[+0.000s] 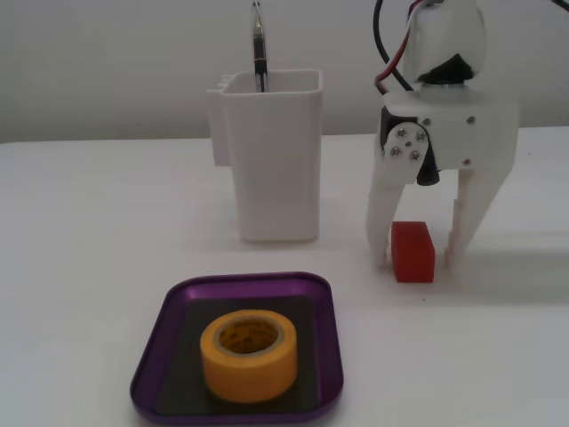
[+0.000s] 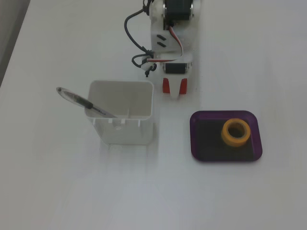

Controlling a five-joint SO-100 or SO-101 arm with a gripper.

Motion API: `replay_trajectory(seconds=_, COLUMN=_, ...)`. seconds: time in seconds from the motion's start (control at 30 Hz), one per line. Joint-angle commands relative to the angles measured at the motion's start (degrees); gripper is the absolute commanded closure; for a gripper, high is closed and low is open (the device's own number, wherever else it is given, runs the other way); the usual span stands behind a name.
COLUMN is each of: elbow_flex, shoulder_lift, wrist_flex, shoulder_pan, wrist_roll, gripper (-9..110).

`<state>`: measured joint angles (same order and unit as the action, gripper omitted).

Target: Pick up the red cube and place it in the box.

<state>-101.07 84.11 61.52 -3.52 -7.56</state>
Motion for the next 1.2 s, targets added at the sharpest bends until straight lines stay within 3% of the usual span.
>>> replay_trajectory(seconds=0.0, elbow_flex=-0.1, shoulder_lift=0.4, wrist_flex=-0.4, shoulder_pan=-0.3, wrist_roll=0.3, gripper=98)
replay_trajectory(seconds=0.03, elbow_flex=-0.1, shoulder_lift=0.4, wrist_flex=-0.3, shoulder_pan=-0.3, wrist_roll=0.4, gripper=103)
replay_trajectory(seconds=0.23, elbow_flex=2.0, shoulder_lift=2.7, wrist_flex=5.6, shoulder_pan=0.9, wrist_roll=0.3, gripper=102)
replay_trajectory(seconds=0.47, elbow_flex=10.9, shoulder_lift=9.9, wrist_flex=16.0, shoulder_pan=13.7, wrist_roll=0.4, gripper=102)
replay_trajectory(seconds=0.7, elbow_flex=21.4, shoulder_lift=10.2, wrist_flex=12.8, shoulder_pan=17.1, wrist_roll=3.6, gripper=102)
replay_trajectory(seconds=1.17, elbow_flex=40.9, shoulder_lift=-10.2, wrist_flex=11.3, shoulder_pan=15.6, wrist_roll=13.0, gripper=102)
